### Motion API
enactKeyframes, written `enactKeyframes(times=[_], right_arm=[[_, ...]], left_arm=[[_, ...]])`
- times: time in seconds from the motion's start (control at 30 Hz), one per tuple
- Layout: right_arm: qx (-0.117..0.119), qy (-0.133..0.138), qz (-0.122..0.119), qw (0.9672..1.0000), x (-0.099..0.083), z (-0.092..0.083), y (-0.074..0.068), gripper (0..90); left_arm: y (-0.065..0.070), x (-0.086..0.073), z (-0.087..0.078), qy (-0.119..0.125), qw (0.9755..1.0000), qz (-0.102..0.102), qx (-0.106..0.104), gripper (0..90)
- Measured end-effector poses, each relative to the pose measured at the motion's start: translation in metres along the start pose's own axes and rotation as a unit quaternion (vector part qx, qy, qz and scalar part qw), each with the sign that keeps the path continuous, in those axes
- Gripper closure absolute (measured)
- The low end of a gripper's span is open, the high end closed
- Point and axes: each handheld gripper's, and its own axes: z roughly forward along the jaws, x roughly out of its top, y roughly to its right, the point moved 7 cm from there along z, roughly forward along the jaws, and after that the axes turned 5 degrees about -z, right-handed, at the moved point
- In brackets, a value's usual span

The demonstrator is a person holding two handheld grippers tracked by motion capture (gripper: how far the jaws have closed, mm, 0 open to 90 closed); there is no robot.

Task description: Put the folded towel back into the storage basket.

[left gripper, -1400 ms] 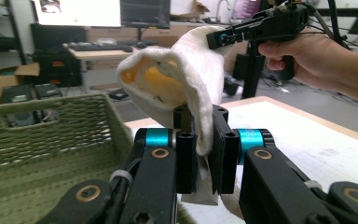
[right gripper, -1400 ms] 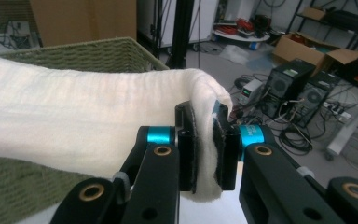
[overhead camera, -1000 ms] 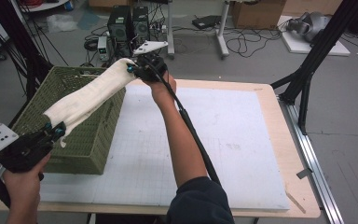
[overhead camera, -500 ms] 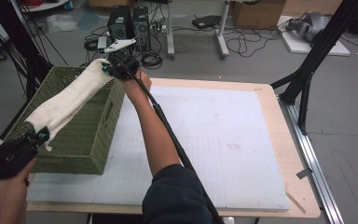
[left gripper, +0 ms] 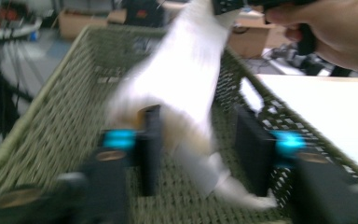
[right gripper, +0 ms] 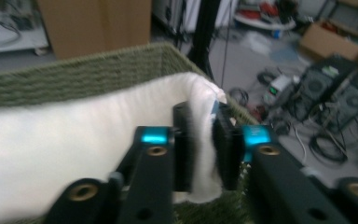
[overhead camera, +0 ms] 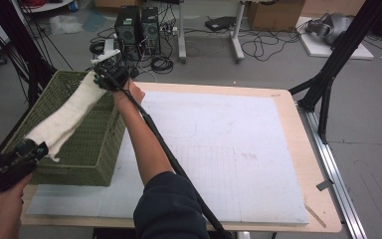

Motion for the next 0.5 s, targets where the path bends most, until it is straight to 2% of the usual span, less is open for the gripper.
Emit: enactKeyframes(times=[0.07, 0.1, 0.2, 0.3, 0.4, 0.5], right_arm=[[-0.002, -0.010, 0.006, 0.9999, -0.004, 0.005, -0.004, 53.9], [0.000, -0.013, 0.011, 0.9999, -0.006, 0.006, -0.005, 51.4], [0.007, -0.016, 0.009, 0.9998, -0.007, 0.003, -0.006, 49.1], [0.008, -0.008, 0.008, 0.9999, -0.007, -0.005, -0.003, 46.7], [0.016, 0.001, 0.016, 0.9997, -0.011, -0.018, 0.000, 46.0], [0.023, 0.001, 0.020, 0.9995, -0.019, -0.030, 0.005, 43.2]], left_arm=[[-0.002, 0.001, -0.001, 0.007, 0.9999, -0.011, 0.004, 40.1], [-0.002, 0.002, -0.003, 0.011, 0.9999, -0.012, 0.007, 39.4], [0.000, 0.005, -0.003, 0.016, 0.9998, -0.010, 0.004, 38.5], [0.006, 0.005, -0.001, 0.016, 0.9999, -0.002, -0.006, 37.0], [0.013, 0.004, 0.002, 0.011, 0.9995, -0.004, -0.029, 36.5], [0.019, 0.005, 0.006, 0.013, 0.9991, 0.000, -0.041, 31.5]])
